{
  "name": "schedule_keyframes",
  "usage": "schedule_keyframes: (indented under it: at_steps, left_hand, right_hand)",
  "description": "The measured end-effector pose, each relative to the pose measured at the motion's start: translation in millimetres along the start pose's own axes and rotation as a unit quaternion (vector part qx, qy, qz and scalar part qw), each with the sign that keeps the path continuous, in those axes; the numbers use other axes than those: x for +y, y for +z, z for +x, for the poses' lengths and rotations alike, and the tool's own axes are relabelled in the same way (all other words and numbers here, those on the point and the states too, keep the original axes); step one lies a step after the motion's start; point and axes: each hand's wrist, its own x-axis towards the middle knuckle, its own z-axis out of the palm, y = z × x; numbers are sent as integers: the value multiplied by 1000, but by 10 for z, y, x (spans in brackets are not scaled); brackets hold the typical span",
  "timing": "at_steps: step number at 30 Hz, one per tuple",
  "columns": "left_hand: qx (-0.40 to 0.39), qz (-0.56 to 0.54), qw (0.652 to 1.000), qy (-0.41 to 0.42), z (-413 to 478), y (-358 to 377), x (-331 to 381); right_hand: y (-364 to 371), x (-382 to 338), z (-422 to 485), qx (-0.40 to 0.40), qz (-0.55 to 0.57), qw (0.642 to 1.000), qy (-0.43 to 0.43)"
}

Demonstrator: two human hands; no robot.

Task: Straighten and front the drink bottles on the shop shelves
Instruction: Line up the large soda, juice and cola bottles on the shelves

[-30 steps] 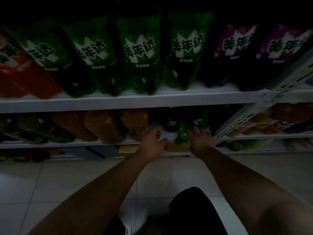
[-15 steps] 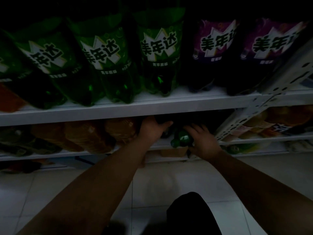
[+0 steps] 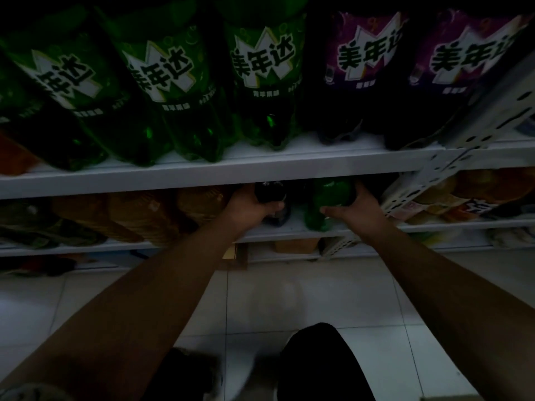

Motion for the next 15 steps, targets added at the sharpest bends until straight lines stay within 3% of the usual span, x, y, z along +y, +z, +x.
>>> schedule_keyframes:
  at_steps: [7,12,15]
  left_hand:
    - [-22,-21,1000,-5,-8,-19,14]
    - [-27,-52,998,12,41,-29,-43]
    - [-52,20,996,66,44,-22,-69]
  right_hand:
    - [160,10,-4,45,-63,997,-30]
    - [152,92,51,-47,-2,999,-8]
    - [133,205,43,-89,-26,995,-24]
